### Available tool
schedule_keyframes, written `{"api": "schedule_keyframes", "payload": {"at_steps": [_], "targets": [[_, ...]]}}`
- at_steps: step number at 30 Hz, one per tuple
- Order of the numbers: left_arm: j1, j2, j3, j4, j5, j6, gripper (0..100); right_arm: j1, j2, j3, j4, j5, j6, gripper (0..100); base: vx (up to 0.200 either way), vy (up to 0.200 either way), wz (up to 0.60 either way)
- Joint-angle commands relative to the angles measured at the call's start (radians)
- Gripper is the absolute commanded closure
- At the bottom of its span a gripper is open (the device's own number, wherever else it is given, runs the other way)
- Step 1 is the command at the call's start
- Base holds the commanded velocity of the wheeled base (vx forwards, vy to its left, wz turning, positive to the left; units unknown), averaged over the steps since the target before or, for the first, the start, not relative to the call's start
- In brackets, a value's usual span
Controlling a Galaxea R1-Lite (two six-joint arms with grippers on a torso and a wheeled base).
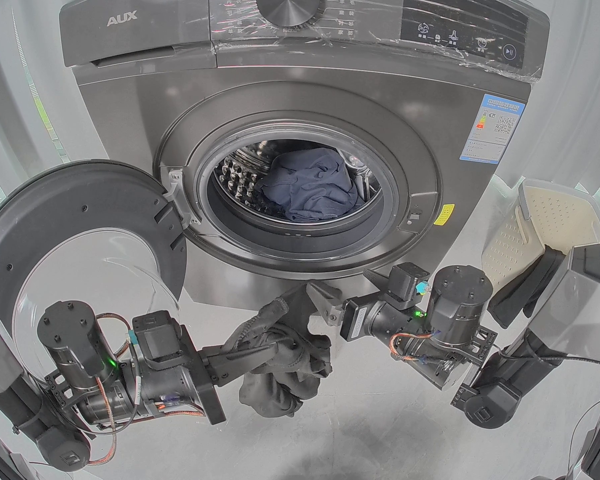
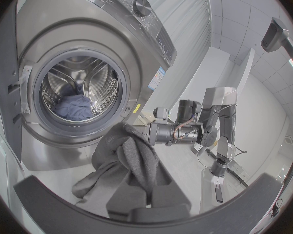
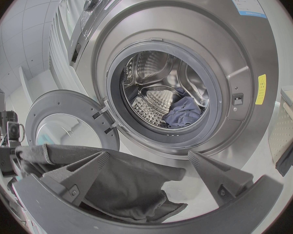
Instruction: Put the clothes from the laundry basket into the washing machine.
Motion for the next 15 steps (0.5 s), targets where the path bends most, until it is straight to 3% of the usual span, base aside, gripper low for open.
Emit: {"api": "schedule_keyframes", "payload": {"at_steps": [1,9,15], "targets": [[0.003,-0.028,-0.026,-0.002,0.000,-0.003,100,-0.003,0.015,-0.002,0.002,-0.003,0.001,0,0.000,0.000,0.00],[0.008,-0.051,-0.023,0.003,-0.009,-0.030,100,-0.008,0.027,0.000,0.002,-0.009,0.006,0,0.000,0.000,0.00],[0.078,0.012,-0.141,0.001,0.103,-0.033,100,0.016,0.024,0.049,-0.001,-0.001,0.006,0,0.000,0.000,0.00]]}}
